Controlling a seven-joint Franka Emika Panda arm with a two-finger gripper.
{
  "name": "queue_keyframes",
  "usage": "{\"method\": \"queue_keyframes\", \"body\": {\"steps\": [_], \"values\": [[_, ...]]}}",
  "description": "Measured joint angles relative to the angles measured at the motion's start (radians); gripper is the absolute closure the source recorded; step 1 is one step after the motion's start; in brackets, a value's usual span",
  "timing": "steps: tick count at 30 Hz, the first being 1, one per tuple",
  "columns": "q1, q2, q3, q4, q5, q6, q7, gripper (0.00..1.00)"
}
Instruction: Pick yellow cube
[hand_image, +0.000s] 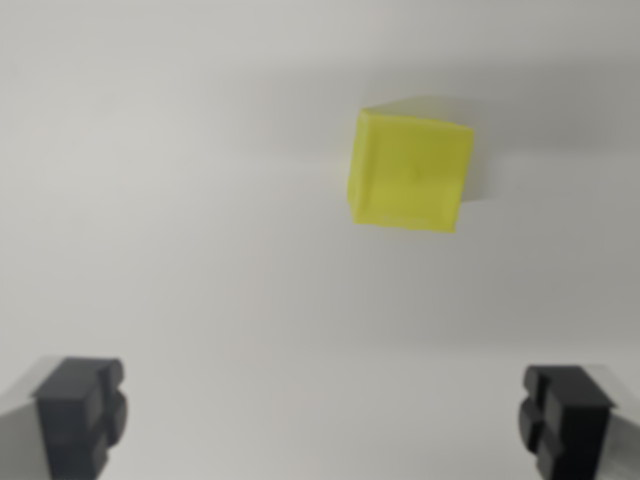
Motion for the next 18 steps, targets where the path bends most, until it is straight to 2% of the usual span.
{"method": "queue_keyframes", "body": {"steps": [18], "values": [[-0.023,0.083,0.000,-0.009,0.004,0.094,0.006,0.00]]}}
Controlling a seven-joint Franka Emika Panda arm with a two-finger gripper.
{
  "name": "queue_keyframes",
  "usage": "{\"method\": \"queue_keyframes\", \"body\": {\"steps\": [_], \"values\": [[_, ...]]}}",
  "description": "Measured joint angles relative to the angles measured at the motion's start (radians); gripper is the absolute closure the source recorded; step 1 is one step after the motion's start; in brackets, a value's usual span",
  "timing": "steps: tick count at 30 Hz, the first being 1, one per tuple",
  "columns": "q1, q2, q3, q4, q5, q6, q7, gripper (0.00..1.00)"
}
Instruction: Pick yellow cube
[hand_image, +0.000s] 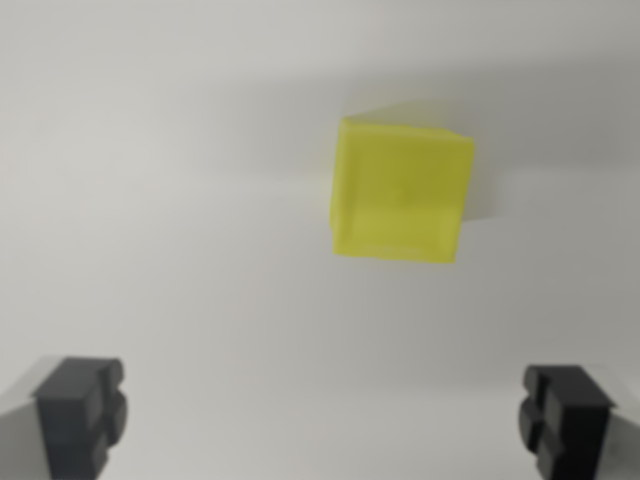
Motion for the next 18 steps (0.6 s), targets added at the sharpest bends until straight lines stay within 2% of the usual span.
{"method": "queue_keyframes", "body": {"steps": [18], "values": [[-0.023,0.094,0.000,0.007,0.004,0.087,0.005,0.00]]}}
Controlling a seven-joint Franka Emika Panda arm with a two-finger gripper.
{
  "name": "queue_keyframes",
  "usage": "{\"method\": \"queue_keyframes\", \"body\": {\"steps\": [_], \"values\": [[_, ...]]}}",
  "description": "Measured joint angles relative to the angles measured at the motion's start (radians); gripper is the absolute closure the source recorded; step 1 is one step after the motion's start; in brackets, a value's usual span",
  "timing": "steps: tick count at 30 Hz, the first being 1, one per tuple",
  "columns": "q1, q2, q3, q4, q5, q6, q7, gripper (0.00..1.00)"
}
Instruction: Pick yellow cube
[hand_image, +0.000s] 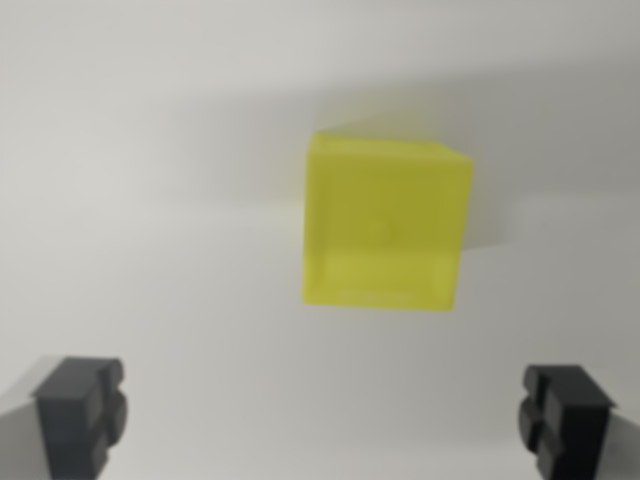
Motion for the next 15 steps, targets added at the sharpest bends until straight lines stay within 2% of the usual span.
{"method": "queue_keyframes", "body": {"steps": [15], "values": [[-0.019,0.085,0.000,0.020,0.005,0.066,0.003,0.00]]}}
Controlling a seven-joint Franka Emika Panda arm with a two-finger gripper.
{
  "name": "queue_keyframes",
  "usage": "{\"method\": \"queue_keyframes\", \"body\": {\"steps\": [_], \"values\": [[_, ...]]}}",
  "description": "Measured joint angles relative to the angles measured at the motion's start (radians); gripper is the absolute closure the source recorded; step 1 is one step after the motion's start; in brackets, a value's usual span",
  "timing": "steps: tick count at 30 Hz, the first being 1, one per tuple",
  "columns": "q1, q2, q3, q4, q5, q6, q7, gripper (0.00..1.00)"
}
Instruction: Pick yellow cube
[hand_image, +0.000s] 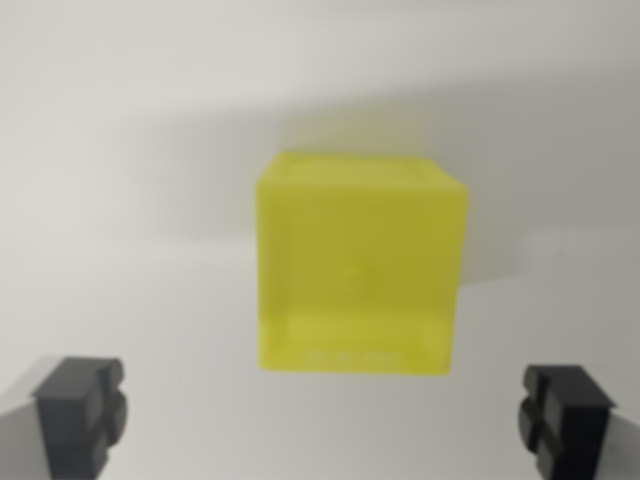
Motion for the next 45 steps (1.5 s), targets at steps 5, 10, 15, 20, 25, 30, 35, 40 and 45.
{"method": "queue_keyframes", "body": {"steps": [5,10,15,20,25,30,35,40,45], "values": [[-0.006,0.029,0.000,0.009,0.002,0.020,0.001,0.00],[-0.010,0.052,0.000,0.016,0.002,0.036,0.001,0.00],[-0.011,0.079,0.000,0.023,0.001,0.056,0.003,0.00],[-0.011,0.108,0.000,0.032,0.000,0.077,0.004,0.00],[-0.012,0.137,0.000,0.043,-0.001,0.096,0.006,0.00],[-0.013,0.158,0.000,0.050,-0.002,0.109,0.007,0.00],[-0.013,0.160,0.000,0.051,-0.002,0.110,0.008,0.00],[-0.013,0.160,0.000,0.051,-0.002,0.110,0.008,0.00],[-0.013,0.158,0.000,0.051,-0.002,0.109,0.008,1.00]]}}
